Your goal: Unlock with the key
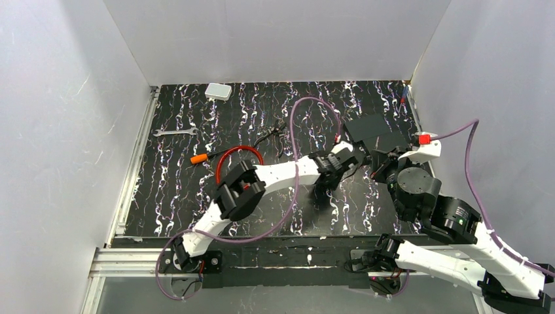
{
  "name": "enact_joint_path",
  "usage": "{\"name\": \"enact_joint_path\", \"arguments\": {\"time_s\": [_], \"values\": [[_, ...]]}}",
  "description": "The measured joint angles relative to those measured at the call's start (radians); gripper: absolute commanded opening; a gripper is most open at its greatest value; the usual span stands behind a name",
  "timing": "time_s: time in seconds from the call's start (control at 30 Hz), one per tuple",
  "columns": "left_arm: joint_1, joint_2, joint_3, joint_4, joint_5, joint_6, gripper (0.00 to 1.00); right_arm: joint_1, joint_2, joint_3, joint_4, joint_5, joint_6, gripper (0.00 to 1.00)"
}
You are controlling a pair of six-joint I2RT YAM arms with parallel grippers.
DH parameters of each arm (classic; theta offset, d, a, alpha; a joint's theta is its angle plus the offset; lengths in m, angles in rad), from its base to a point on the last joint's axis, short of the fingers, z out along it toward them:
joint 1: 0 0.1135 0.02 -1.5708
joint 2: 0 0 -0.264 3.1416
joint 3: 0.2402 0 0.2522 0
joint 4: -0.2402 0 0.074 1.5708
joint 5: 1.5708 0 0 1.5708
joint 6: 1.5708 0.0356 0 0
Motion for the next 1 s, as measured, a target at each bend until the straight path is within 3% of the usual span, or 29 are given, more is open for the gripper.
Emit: {"name": "enact_joint_path", "arguments": {"time_s": [0.2, 0.4, 0.5, 0.63, 0.73, 0.8, 0.83, 1.0], "values": [[0.0, -0.271, -0.363, 0.029, 0.061, 0.218, 0.0, 0.0, 0.016, 0.0, 0.014, -0.004, -0.007, 0.01], [0.0, -0.466, -0.551, 0.03, 0.147, 0.452, 0.0, 0.0, 0.043, -0.014, 0.043, -0.018, -0.005, 0.01], [0.0, -0.521, -0.631, 0.028, 0.175, 0.535, 0.26, 0.0, 0.056, -0.042, 0.056, -0.032, 0.001, 0.01], [0.0, -0.579, -0.762, 0.038, 0.187, 0.613, 0.45, 0.0, 0.089, -0.066, 0.068, -0.06, 0.02, 0.01], [0.0, -0.613, -0.835, 0.052, 0.185, 0.646, 0.65, 0.0, 0.104, -0.068, 0.068, -0.076, 0.029, 0.01], [0.0, -0.64, -0.86, 0.062, 0.18, 0.662, 0.93, 0.0, 0.109, -0.069, 0.068, -0.08, 0.032, 0.01], [0.0, -0.66, -0.868, 0.066, 0.175, 0.669, 0.98, 0.0, 0.111, -0.069, 0.068, -0.083, 0.035, 0.01], [0.0, -0.797, -0.913, 0.12, 0.142, 0.657, 0.98, 0.0, 0.117, -0.07, 0.071, -0.094, 0.048, 0.01]]}}
